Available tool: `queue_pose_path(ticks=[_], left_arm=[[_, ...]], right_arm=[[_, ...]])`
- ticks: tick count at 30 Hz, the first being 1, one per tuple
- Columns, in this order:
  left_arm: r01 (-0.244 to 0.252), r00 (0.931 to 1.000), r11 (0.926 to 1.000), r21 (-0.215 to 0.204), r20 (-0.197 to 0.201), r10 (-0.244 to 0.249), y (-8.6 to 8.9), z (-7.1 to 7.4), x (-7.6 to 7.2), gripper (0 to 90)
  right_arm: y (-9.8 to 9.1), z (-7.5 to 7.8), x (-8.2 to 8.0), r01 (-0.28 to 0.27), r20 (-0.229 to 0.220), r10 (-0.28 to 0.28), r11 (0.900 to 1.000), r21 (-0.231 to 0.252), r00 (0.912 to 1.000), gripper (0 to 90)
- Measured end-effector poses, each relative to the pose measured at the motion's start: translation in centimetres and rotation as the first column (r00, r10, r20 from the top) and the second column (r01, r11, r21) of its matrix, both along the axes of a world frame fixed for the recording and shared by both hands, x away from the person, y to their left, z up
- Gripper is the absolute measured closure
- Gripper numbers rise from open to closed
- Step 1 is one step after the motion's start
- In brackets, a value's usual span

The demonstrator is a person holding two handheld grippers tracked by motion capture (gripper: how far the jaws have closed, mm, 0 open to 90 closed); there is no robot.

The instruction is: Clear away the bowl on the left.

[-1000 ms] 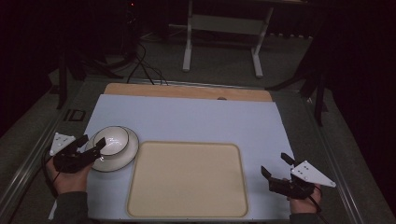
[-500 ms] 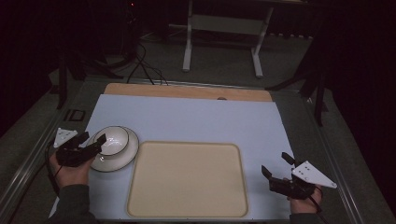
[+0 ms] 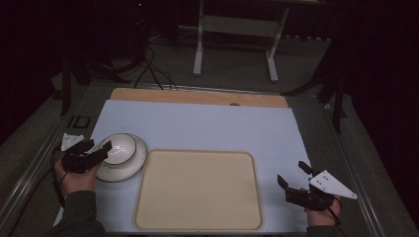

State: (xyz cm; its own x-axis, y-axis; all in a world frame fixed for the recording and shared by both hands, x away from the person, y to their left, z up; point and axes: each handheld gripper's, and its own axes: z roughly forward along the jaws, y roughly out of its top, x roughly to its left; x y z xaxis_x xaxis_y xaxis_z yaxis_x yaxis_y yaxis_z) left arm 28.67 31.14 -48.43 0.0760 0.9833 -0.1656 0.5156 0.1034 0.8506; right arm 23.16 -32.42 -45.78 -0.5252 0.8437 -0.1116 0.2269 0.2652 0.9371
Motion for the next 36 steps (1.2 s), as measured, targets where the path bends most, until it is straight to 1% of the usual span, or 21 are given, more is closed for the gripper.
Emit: queue_pose_path(ticks=[4,9,12,18,24,29,36], left_arm=[[-0.015,0.9997,0.9999,0.004,-0.022,0.015,0.3,-0.3,0.3,34.9],[-0.03,0.9984,0.9994,-0.018,-0.048,0.03,0.5,-0.6,0.7,39.1],[-0.038,0.9974,0.9991,-0.02,-0.063,0.037,0.6,-0.8,1.0,39.6],[-0.04,0.9944,0.9991,0.014,-0.097,0.042,0.4,-1.3,1.4,39.5],[-0.044,0.9913,0.999,0.012,-0.124,0.045,0.3,-1.5,1.6,40.9],[-0.049,0.9878,0.9988,-0.006,-0.149,0.048,0.4,-1.9,1.8,43.4],[-0.057,0.9848,0.9975,-0.041,-0.167,0.05,0.9,-2.2,2.0,47.7]], right_arm=[[0.0,0.0,0.0,0.0,0.002,0.0,1.0,-0.002,1.0,13.6],[0.0,0.0,0.1,0.001,0.001,-0.001,1.0,-0.002,1.0,13.6],[0.0,0.0,0.0,0.001,0.002,-0.001,1.0,-0.002,1.0,13.6],[0.0,0.0,0.0,0.001,0.002,-0.001,1.0,-0.002,1.0,13.6],[0.0,0.0,0.0,0.005,0.003,-0.005,1.0,-0.004,1.0,13.6],[0.0,0.0,0.0,0.008,0.003,-0.008,1.0,-0.003,1.0,13.6],[0.0,0.0,0.0,0.007,0.008,-0.007,1.0,-0.005,0.9999,13.6]])
